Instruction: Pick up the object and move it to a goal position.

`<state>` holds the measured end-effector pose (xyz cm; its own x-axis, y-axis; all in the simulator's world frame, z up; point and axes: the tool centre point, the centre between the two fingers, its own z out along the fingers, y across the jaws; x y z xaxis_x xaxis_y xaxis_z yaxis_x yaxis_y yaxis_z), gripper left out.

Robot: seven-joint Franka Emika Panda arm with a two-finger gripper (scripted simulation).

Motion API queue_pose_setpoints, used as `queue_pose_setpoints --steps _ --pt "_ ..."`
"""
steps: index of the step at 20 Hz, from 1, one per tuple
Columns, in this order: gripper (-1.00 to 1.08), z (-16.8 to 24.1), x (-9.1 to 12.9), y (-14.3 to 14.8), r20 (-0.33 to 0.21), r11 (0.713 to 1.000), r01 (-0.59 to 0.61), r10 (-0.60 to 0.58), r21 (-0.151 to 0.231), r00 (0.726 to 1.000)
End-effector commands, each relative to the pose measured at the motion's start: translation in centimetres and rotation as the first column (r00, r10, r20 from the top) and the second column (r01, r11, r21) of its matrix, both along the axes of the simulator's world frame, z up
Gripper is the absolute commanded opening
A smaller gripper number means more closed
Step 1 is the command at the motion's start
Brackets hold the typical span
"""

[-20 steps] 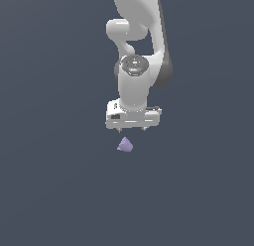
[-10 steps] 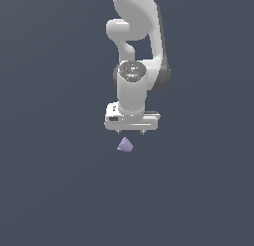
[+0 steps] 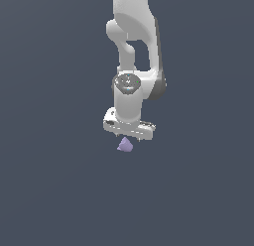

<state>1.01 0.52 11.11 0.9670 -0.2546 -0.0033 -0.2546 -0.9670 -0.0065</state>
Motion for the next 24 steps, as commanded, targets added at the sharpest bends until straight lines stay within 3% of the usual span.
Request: queue_pose_setpoints --steps 1,10,17,24 --pt "1.00 -0.8 0.1 -0.3 0.000 0.998 0.056 -0.056 -0.002 0.998" --pt "1.00 -2.5 0.2 -0.9 0.001 0.987 0.163 -0.163 -0.007 0.987" --pt "1.00 -2.9 0.2 -0.9 0.001 0.986 0.165 -0.165 -0.007 0.986" --pt "1.00 -6.1 0.1 -1.0 0.001 0.986 0.169 -0.169 -0.007 0.986"
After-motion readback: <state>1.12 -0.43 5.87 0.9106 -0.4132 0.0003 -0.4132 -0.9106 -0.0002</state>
